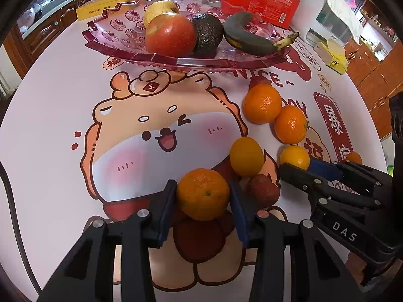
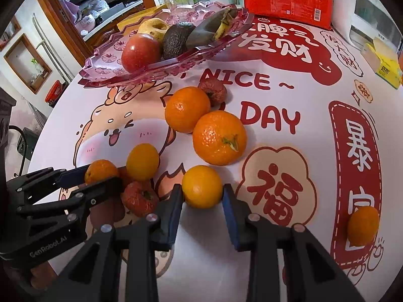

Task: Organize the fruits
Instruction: 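Grasp a mandarin with the left tool while the right tool grasps another mandarin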

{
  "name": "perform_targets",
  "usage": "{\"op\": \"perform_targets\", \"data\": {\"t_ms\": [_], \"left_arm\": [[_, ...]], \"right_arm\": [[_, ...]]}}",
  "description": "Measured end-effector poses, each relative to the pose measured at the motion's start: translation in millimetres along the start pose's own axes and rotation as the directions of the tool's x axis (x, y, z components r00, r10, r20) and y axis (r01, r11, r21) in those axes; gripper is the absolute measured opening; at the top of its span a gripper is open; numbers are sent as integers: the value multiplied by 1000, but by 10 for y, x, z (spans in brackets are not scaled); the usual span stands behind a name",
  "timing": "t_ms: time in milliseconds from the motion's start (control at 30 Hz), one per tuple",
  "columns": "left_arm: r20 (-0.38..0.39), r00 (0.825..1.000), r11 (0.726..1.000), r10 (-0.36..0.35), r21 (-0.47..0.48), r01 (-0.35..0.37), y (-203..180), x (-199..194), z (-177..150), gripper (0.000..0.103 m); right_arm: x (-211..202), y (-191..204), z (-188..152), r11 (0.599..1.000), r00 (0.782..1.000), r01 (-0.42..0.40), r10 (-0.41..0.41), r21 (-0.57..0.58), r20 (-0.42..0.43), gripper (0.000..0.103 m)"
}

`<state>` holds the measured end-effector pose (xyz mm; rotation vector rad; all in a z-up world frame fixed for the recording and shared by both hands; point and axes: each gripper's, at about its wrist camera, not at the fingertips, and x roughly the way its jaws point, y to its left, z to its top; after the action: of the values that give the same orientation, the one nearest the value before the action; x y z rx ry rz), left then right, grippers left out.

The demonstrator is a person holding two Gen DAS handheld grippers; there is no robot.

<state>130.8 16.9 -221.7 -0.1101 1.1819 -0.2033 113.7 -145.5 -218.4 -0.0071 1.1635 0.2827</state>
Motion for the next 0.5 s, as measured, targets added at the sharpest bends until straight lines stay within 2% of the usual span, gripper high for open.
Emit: {"op": "perform_targets", "data": {"t_ms": [233,500], "left_arm": [[-1,1000,1000,-9,-2,9,50,-18,-14,40],[-16,1000,1000,-16,6,16,55,-101,-103,39]], "right_arm": [[7,57,-6,999,999,30,-29,-25,15,31],[-93,97,-109,1000,1000,10,-10,-15,-1,30]]}}
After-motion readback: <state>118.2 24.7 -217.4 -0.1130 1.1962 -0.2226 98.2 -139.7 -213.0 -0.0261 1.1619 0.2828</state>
